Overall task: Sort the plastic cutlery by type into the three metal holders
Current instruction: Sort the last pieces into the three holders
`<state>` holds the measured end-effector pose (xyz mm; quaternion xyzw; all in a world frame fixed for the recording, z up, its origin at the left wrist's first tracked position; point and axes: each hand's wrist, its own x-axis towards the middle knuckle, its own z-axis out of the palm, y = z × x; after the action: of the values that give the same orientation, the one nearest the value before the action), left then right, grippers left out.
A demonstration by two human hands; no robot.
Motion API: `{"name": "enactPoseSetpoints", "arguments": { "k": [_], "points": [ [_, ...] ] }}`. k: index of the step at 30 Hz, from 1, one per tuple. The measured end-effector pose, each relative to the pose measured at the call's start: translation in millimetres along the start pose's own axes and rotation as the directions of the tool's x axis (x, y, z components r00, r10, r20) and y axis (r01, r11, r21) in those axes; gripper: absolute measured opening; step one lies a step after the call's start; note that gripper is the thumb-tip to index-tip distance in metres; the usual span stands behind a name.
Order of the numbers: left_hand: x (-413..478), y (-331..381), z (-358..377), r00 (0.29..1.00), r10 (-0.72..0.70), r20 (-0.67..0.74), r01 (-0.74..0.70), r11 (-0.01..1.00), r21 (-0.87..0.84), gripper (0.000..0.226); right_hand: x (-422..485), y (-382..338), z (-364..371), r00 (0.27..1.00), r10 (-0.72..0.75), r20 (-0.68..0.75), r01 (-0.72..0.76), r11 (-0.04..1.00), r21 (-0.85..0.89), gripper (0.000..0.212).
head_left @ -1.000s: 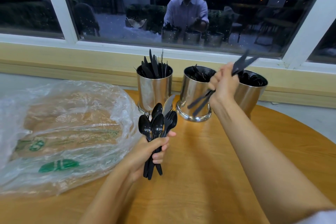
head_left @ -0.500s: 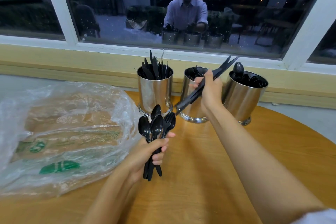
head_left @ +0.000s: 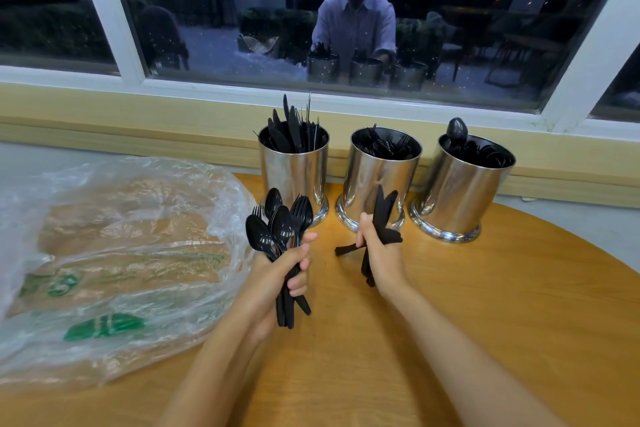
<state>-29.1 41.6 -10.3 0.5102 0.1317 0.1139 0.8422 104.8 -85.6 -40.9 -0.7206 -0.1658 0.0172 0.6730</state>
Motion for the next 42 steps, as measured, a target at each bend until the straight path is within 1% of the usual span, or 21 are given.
{"name": "enactPoseSetpoints", "arguments": {
  "k": [2, 5, 7, 11, 13, 15, 19, 21, 23, 25, 27, 30, 31, 32, 33, 35, 36, 37, 38, 40, 42],
  "points": [
    [1.1, 3.6, -0.4, 1.0, 0.01, -0.001, -0.01, 1.0, 0.003, 0.024, 11.1, -9.1, 0.2, 1.0, -0.006, 0.026, 0.008, 0.995, -0.095, 0.052],
    [4.6, 11.5, -2.9, 1.0, 0.029, -0.008, -0.029, 1.0, 0.002, 0.023, 34.9, -49.3, 4.7, 0.994, -0.088, 0.062, 0.095, 0.988, -0.12, 0.051],
    [7.9, 18.1, -5.0, 0.999, 0.038, -0.014, -0.038, 0.999, -0.012, 0.023, 57.1, -86.4, 13.6, 0.983, -0.183, 0.032, 0.186, 0.972, -0.145, 0.048],
    [14.7, 33.5, -7.5, 0.998, 0.054, -0.042, -0.056, 0.998, -0.043, 0.023, 108.5, -145.5, 41.6, 0.956, -0.289, -0.049, 0.274, 0.941, -0.198, 0.044],
    [18.1, 40.7, -9.4, 0.996, 0.065, -0.06, -0.067, 0.998, -0.022, 0.023, 127.5, -159.3, 55.2, 0.952, -0.302, -0.04, 0.283, 0.926, -0.25, 0.046],
    [21.6, 46.8, -11.5, 0.995, 0.075, -0.067, -0.076, 0.997, -0.016, 0.024, 143.4, -160.7, 68.0, 0.962, -0.272, -0.026, 0.254, 0.924, -0.285, 0.05],
    [27.4, 55.6, -14.8, 0.993, 0.089, -0.071, -0.091, 0.996, -0.023, 0.024, 168.0, -141.4, 96.3, 0.974, -0.22, -0.053, 0.186, 0.912, -0.365, 0.063],
    [30.4, 57.5, -17.0, 0.993, 0.092, -0.069, -0.094, 0.995, -0.021, 0.024, 172.5, -131.2, 106.7, 0.979, -0.204, 0.004, 0.185, 0.878, -0.442, 0.061],
    [33.8, 57.5, -18.7, 0.994, 0.081, -0.074, -0.083, 0.996, -0.024, 0.024, 169.9, -121.9, 111.4, 0.974, -0.156, 0.164, 0.226, 0.735, -0.639, 0.057],
    [35.9, 57.4, -19.2, 0.995, 0.069, -0.079, -0.072, 0.997, -0.033, 0.023, 167.2, -118.6, 110.2, 0.947, -0.054, 0.317, 0.28, 0.62, -0.733, 0.056],
    [37.1, 57.4, -19.4, 0.995, 0.066, -0.073, -0.068, 0.997, -0.036, 0.023, 168.2, -126.8, 104.6, 0.917, 0.044, 0.396, 0.291, 0.607, -0.74, 0.054],
    [38.5, 57.8, -21.8, 0.995, 0.069, -0.079, -0.071, 0.997, -0.02, 0.023, 171.9, -148.8, 88.5, 0.877, 0.135, 0.461, 0.28, 0.637, -0.718, 0.055],
    [39.0, 58.7, -23.2, 0.994, 0.076, -0.08, -0.078, 0.997, -0.019, 0.023, 171.6, -156.8, 83.3, 0.876, 0.119, 0.467, 0.285, 0.653, -0.701, 0.059],
    [39.4, 59.5, -24.4, 0.993, 0.083, -0.08, -0.085, 0.996, -0.02, 0.024, 173.5, -161.3, 79.6, 0.891, 0.051, 0.452, 0.299, 0.683, -0.666, 0.064],
    [39.5, 60.5, -25.3, 0.993, 0.087, -0.079, -0.089, 0.996, -0.024, 0.026, 176.4, -162.8, 79.0, 0.91, -0.058, 0.41, 0.325, 0.713, -0.621, 0.065],
    [40.2, 62.3, -25.5, 0.993, 0.095, -0.077, -0.098, 0.995, -0.031, 0.028, 181.6, -157.5, 83.8, 0.914, -0.26, 0.311, 0.397, 0.732, -0.554, 0.055],
    [40.7, 62.9, -25.2, 0.992, 0.101, -0.077, -0.104, 0.994, -0.031, 0.027, 182.5, -151.5, 88.2, 0.895, -0.289, 0.339, 0.44, 0.693, -0.57, 0.05],
    [41.2, 63.0, -25.0, 0.991, 0.106, -0.079, -0.109, 0.994, -0.032, 0.025, 183.6, -140.6, 94.9, 0.874, -0.249, 0.418, 0.469, 0.658, -0.589, 0.048],
    [41.5, 63.2, -24.9, 0.991, 0.107, -0.08, -0.11, 0.993, -0.035, 0.025, 182.0, -126.6, 100.3, 0.849, -0.169, 0.501, 0.487, 0.621, -0.615, 0.047],
    [41.4, 63.6, -25.9, 0.992, 0.1, -0.075, -0.103, 0.994, -0.039, 0.027, 174.4, -104.2, 102.4, 0.813, -0.043, 0.58, 0.486, 0.6, -0.636, 0.046],
    [40.6, 64.0, -28.2, 0.993, 0.09, -0.072, -0.092, 0.995, -0.033, 0.027, 165.6, -102.3, 99.2, 0.805, -0.109, 0.584, 0.508, 0.635, -0.582, 0.045]
  ]
}}
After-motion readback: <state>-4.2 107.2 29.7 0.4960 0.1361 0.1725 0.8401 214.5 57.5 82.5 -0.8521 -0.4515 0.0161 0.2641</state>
